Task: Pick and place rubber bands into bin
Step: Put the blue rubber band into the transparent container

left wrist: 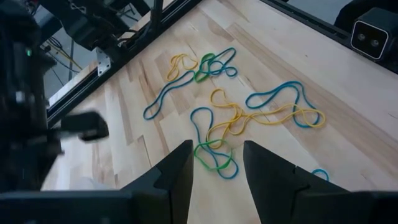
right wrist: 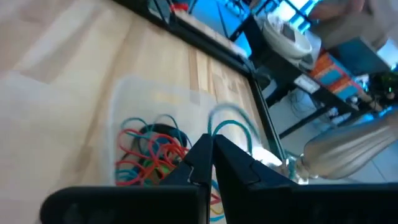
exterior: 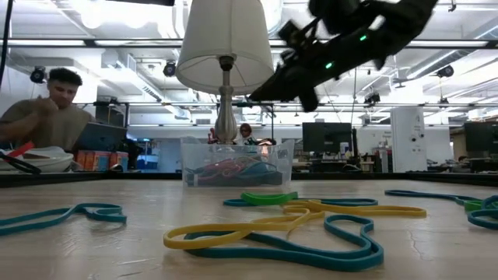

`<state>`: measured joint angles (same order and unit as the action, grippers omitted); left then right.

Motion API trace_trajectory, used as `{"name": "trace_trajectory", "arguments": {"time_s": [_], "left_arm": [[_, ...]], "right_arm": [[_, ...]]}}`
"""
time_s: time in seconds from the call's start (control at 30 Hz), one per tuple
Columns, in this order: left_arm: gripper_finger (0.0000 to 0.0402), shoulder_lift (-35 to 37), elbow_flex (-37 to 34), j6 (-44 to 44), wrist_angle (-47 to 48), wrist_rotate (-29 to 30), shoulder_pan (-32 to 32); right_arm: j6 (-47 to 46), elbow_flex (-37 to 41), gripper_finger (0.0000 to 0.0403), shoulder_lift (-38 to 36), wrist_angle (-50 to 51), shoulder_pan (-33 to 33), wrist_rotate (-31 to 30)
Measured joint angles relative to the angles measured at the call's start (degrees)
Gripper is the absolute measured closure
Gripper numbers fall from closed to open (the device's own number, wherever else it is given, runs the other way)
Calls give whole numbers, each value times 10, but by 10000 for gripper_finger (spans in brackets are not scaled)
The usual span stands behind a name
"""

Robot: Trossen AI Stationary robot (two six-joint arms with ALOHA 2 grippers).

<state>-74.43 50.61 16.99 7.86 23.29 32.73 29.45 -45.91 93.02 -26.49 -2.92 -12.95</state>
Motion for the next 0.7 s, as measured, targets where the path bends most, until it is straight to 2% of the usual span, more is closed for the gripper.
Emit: {"name": "trace_trajectory", "arguments": {"time_s": [0.13,0.3,0.7], "left_arm": [[276,0,0,0,-1,0,0],[276,0,0,1,-1,0,0],[276,0,0,2,-1,0,0]], "right_arm": [[-8,-37,394,53,10,-17,0],[-35,-82,394,96,71,-36,-5],[-98,-99,394,100,113,-48,-7]]}}
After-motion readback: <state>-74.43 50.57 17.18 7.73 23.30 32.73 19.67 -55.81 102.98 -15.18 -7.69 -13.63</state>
